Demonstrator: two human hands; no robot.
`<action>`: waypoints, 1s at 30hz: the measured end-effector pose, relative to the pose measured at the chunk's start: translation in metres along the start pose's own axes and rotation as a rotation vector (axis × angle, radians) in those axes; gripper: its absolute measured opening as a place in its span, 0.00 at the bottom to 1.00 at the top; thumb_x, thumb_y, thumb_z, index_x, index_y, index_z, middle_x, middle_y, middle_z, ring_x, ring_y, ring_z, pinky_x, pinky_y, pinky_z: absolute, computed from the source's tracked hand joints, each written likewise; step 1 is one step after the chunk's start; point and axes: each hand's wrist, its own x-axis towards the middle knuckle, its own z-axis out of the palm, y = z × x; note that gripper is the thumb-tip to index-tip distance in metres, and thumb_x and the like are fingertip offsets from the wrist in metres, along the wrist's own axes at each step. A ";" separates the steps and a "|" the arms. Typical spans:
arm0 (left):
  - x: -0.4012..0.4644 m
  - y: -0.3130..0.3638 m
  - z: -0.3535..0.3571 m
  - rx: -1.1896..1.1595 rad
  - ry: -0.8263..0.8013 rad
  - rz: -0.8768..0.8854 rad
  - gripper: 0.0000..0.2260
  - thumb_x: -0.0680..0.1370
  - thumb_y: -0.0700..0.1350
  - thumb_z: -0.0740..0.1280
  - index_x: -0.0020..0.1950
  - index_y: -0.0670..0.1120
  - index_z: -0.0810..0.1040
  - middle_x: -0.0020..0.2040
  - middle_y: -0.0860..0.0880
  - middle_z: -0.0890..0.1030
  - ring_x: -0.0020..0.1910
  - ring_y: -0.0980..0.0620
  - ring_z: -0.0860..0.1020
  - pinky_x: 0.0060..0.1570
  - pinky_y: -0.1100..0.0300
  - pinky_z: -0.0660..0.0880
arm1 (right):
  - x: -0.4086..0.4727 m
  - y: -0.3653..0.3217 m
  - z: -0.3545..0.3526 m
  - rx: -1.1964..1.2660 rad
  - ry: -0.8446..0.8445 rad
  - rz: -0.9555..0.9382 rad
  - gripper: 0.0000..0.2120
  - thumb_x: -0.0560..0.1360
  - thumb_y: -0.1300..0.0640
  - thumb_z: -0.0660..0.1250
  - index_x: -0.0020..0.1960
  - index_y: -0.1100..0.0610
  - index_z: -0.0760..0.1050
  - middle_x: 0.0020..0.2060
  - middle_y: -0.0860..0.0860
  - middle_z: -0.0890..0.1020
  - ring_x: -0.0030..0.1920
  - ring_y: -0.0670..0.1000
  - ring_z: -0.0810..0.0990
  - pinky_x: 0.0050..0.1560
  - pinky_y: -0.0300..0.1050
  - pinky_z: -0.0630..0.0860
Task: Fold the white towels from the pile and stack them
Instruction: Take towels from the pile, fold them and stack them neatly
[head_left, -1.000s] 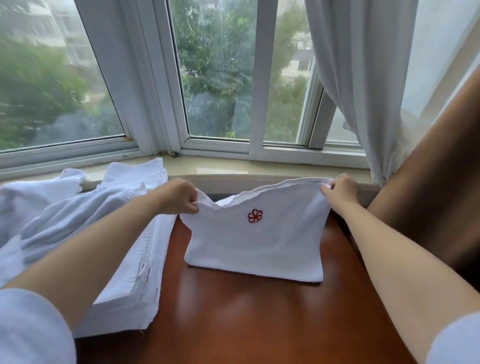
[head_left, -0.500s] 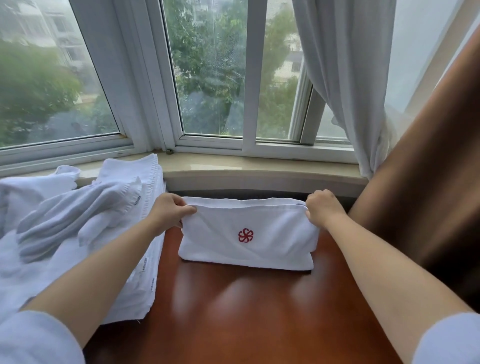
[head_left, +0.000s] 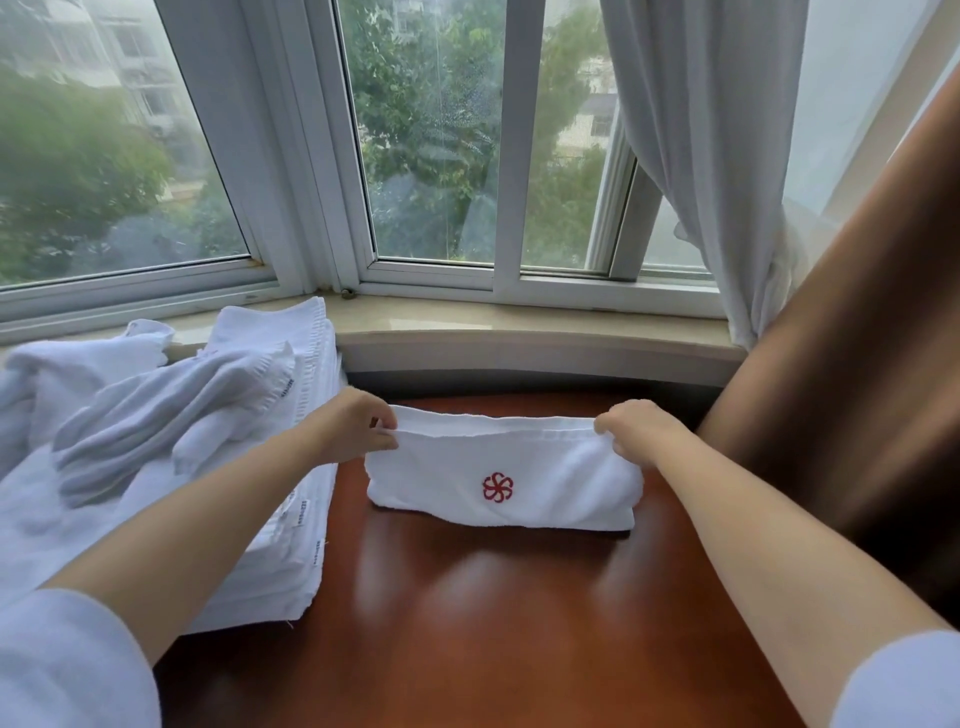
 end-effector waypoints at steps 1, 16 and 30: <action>0.000 -0.001 0.001 0.058 -0.064 -0.006 0.05 0.74 0.45 0.73 0.46 0.44 0.83 0.40 0.51 0.79 0.40 0.51 0.75 0.39 0.65 0.70 | -0.001 0.000 0.001 0.047 -0.060 0.047 0.17 0.76 0.63 0.61 0.64 0.55 0.73 0.55 0.53 0.78 0.54 0.55 0.77 0.51 0.42 0.73; -0.016 -0.003 0.043 0.559 -0.565 -0.111 0.06 0.73 0.44 0.62 0.39 0.42 0.75 0.38 0.47 0.73 0.37 0.48 0.72 0.34 0.60 0.67 | -0.015 -0.002 0.034 -0.111 -0.259 0.066 0.07 0.76 0.57 0.61 0.41 0.58 0.74 0.43 0.53 0.80 0.39 0.54 0.74 0.39 0.43 0.70; -0.025 -0.031 0.107 0.441 -0.717 0.078 0.06 0.72 0.40 0.62 0.39 0.41 0.77 0.44 0.46 0.80 0.42 0.47 0.78 0.42 0.56 0.75 | -0.023 -0.019 0.119 0.066 -0.290 0.145 0.10 0.79 0.61 0.56 0.57 0.60 0.72 0.53 0.55 0.78 0.46 0.54 0.77 0.43 0.44 0.71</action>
